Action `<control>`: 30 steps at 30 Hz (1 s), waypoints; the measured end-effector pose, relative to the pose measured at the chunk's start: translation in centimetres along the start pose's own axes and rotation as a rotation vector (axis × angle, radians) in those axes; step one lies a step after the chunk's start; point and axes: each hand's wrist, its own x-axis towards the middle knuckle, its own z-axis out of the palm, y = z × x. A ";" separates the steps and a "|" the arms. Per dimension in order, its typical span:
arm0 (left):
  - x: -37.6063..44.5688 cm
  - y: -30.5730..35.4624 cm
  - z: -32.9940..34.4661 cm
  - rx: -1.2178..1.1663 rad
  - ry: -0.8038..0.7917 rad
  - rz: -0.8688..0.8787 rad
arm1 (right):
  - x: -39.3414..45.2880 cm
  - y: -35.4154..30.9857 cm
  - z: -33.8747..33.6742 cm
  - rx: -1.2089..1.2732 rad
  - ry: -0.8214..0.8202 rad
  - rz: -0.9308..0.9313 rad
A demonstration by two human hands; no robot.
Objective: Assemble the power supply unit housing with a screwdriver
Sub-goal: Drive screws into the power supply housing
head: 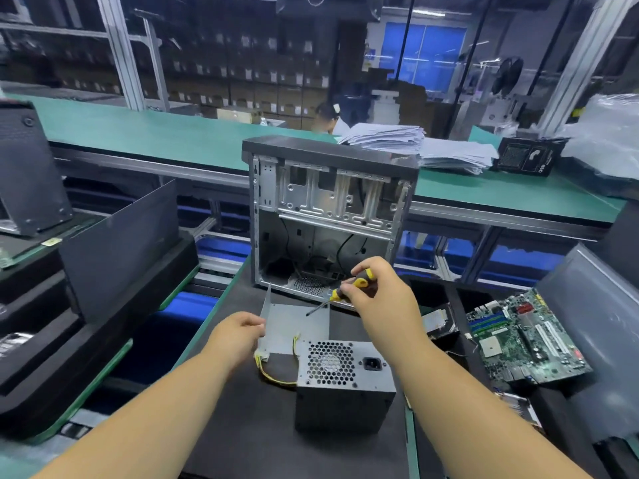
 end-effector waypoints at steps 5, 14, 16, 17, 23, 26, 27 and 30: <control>3.6 -2.3 -1.7 0.278 -0.030 0.011 | 2.5 0.5 4.3 -0.009 -0.016 0.061; 8.7 -7.0 -2.1 0.538 -0.197 0.075 | 5.6 0.9 9.6 -0.091 -0.043 0.125; 9.4 -7.3 -2.1 0.550 -0.242 0.116 | 5.9 0.9 10.1 -0.101 -0.043 0.131; 9.7 -7.3 -2.0 0.557 -0.256 0.128 | 5.9 0.8 10.3 -0.103 -0.045 0.136; 10.6 -8.0 -2.3 0.605 -0.278 0.178 | 6.0 0.2 11.4 -0.114 -0.041 0.162; 10.9 -8.3 -2.5 0.626 -0.295 0.215 | 6.0 -0.2 12.0 -0.117 -0.038 0.168; 10.9 -8.4 -2.6 0.624 -0.298 0.225 | 6.0 -0.3 12.2 -0.119 -0.037 0.164; 11.1 -8.5 -2.6 0.604 -0.314 0.258 | 5.8 -0.7 12.7 -0.108 -0.030 0.160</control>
